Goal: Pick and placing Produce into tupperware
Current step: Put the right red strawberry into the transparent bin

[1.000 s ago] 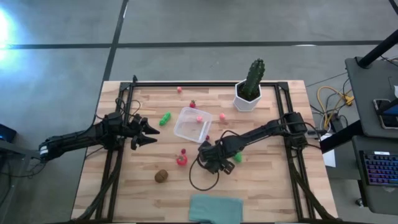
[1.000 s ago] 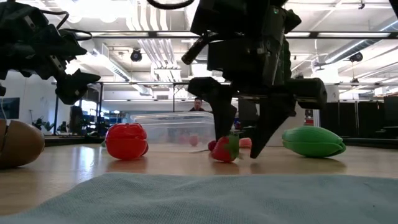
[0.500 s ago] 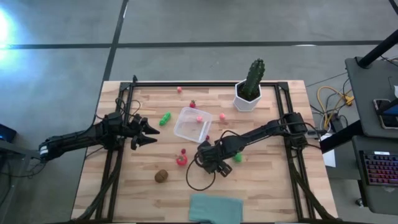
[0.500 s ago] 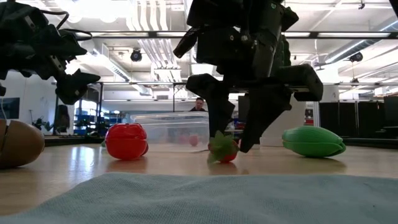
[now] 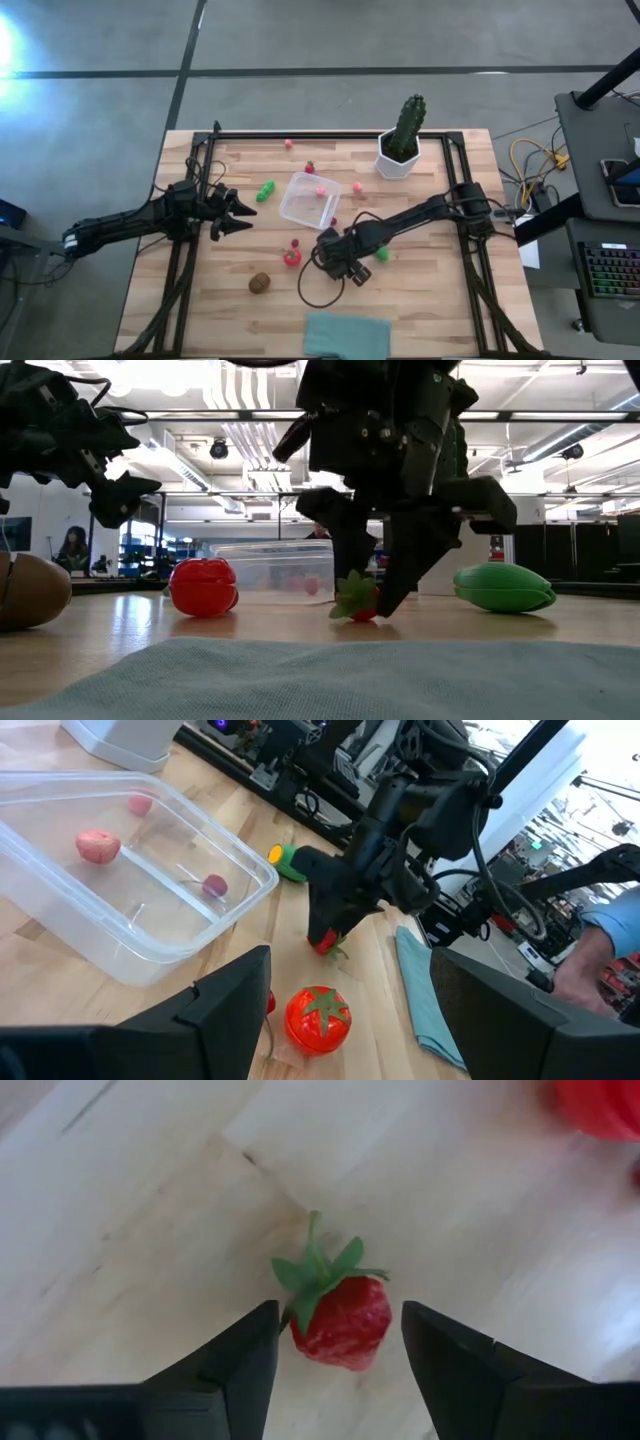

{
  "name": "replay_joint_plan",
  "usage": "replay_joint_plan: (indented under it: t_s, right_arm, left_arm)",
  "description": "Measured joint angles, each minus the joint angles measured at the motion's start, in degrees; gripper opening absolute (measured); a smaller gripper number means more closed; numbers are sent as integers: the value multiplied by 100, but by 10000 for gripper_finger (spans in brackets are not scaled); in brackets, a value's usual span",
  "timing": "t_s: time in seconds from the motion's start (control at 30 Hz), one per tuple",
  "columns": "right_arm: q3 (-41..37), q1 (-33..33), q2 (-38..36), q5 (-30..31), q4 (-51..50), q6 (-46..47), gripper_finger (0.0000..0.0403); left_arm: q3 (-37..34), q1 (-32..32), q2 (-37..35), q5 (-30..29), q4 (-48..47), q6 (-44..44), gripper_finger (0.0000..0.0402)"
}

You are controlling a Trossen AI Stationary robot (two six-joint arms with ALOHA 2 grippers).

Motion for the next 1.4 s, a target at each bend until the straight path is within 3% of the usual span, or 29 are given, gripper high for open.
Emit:
replay_joint_plan:
  t_s: [0.7, 1.07, 1.4]
  right_arm:
    - [2, -59, 1, 55, -80, 302, 134]
    - [21, -63, -23, 49, -98, 620, 140]
    - [526, -101, -45, 38, -86, 750, 131]
  left_arm:
    - [0, 0, 1, 1, 0, 0, 261]
    - [0, -1, 1, 2, 0, 0, 261]
    - [0, -1, -1, 1, 1, 0, 261]
